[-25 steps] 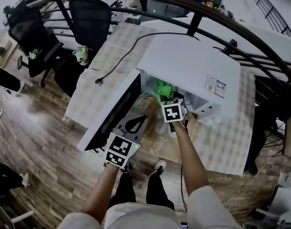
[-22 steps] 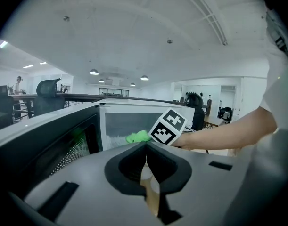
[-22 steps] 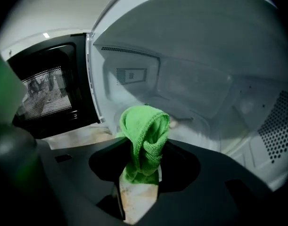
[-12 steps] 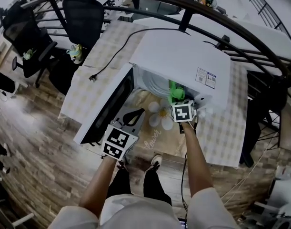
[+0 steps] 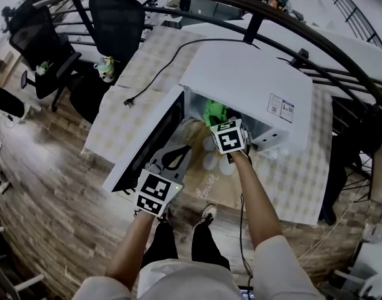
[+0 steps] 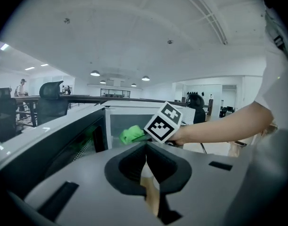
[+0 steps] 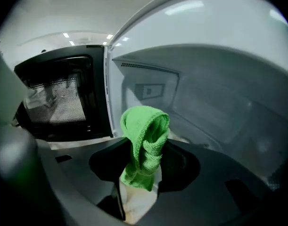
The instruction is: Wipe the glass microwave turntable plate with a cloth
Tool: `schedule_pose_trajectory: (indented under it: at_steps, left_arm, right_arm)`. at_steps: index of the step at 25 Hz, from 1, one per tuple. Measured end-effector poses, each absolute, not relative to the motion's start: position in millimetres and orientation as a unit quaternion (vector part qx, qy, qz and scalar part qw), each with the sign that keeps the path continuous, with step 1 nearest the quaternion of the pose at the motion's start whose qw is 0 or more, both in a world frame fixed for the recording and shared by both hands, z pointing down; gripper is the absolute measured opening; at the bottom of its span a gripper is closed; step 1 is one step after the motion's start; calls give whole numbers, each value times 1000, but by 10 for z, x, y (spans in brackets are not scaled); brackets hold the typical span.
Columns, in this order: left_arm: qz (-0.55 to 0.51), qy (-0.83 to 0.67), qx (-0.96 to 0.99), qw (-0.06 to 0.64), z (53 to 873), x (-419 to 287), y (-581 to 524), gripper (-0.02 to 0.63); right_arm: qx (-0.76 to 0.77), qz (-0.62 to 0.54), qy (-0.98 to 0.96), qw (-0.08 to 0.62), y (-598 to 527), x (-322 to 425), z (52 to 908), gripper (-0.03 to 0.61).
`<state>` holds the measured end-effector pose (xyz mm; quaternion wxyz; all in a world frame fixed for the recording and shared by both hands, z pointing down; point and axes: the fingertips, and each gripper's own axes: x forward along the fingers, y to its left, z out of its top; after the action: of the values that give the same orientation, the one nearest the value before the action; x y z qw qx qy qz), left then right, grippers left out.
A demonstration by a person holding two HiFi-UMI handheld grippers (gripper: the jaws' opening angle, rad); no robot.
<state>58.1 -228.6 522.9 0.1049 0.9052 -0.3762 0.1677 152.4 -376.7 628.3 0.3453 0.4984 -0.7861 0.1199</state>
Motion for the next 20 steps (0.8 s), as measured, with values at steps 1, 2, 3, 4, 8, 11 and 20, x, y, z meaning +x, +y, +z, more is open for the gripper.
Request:
schedule_pose_trajectory:
  at_steps: [1,2,3,4,8,11,20]
  left_arm:
    - [172,-374,905,105,5259,586,-2283,19]
    - [178,-370,906,103,5286,607,-2279,19]
    - [183,-365,907,100,5312,636,-2272,19]
    - [186,-361,908,99,5335,667,-2264,18]
    - [186,-354,911,102,5405,750,-2271,18]
    - [183,-352,911,110,5442,782,-2298,18]
    - [179,-341,916,109,5413,837,-2273,18]
  right_arm:
    - [488,110,-797,340,-3853,1379,6288,187]
    - [480,97,-806,333,-3945,1259,6295,187]
    - [477,86,-811,328,-4030,1174,6309,187]
    - [476,80,-812,328,-4099,1126,6337,187]
    - [490,95,-797,341,-4231,1175,6500,187]
    - [506,100,-784,344,-4198,1331,6517,189]
    - [562,142,-737,347,-3839,2005,6540,187]
